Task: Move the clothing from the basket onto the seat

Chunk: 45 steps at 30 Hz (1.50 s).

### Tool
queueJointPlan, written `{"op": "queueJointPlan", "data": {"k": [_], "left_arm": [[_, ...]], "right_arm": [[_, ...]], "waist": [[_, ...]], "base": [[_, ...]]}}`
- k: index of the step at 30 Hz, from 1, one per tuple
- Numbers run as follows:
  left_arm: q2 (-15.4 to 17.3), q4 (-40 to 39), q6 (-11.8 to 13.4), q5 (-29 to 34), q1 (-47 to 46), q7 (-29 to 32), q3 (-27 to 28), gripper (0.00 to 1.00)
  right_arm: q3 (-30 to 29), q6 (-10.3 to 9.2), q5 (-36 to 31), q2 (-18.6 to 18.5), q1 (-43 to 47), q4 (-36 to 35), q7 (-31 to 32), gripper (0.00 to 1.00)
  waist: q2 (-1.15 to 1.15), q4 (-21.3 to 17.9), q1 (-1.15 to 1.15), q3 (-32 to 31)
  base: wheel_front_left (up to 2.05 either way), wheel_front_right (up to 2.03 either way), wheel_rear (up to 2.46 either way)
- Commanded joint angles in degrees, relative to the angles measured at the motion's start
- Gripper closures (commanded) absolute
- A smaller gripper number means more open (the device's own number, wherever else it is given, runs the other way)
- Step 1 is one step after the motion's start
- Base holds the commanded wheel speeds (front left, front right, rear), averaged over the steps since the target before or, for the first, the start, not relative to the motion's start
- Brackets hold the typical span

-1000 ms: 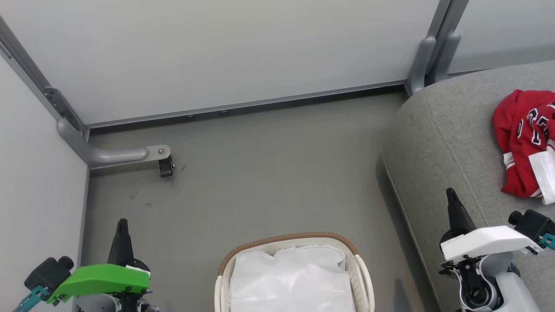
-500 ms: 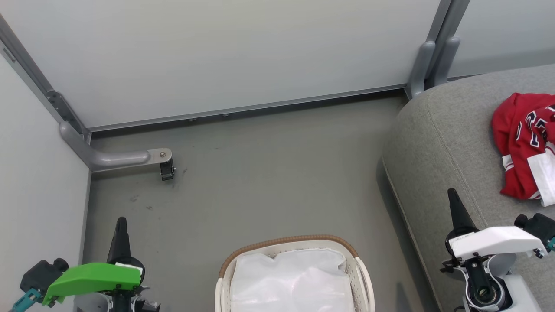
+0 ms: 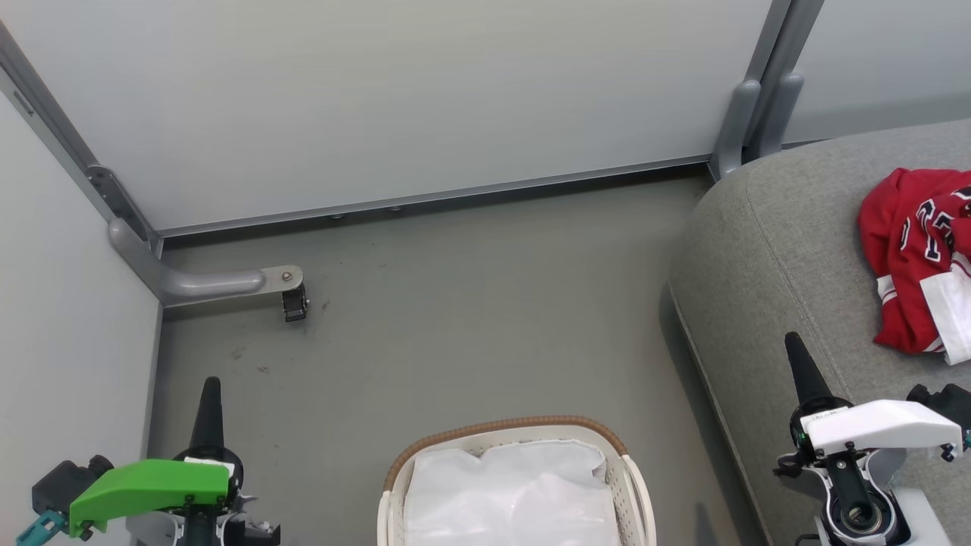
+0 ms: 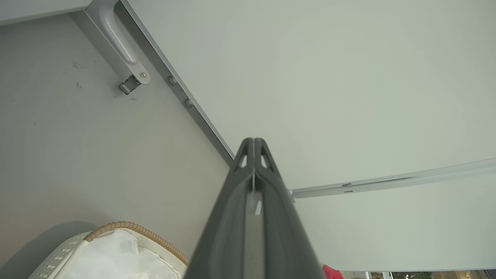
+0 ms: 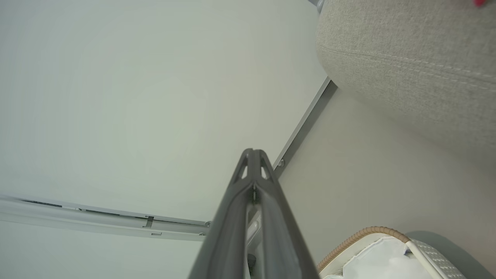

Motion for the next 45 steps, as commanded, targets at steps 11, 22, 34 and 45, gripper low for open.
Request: {"op": "queueJointPlan", "data": {"k": [11, 22, 34, 45], "left_arm": [[0.43, -1.22, -0.40, -6.12, -1.48, 1.72, 0.73, 1.00], [0.46, -1.65, -0.56, -10.96, -1.56, 3.20, 1.18, 1.00], [0.48, -2.14, -0.70, -15.57, -1.71, 4.54, 1.64, 1.00], [0.50, -2.56, -0.75, -19.61, -1.73, 5.69, 1.97, 1.00]], "right_arm": [[-0.54, -0.03, 6.80, -0.44, 1.01, -1.46, 1.79, 1.00], [-0.77, -0.03, 12.24, -0.48, 1.55, -2.14, 3.21, 1.00], [-1.01, -0.03, 17.54, -0.54, 2.22, -2.76, 4.57, 1.00], [-1.23, -0.03, 22.06, -0.57, 2.56, -3.31, 5.79, 1.00]], "waist": [[0.00, 0.07, 0.00, -0.60], [0.00, 0.14, 0.00, -1.19], [0.00, 0.21, 0.00, -1.82], [0.00, 0.27, 0.00, -2.40]], "base": [[0.00, 0.00, 0.00], [0.00, 0.00, 0.00], [0.00, 0.00, 0.00], [0.00, 0.00, 0.00]]}}
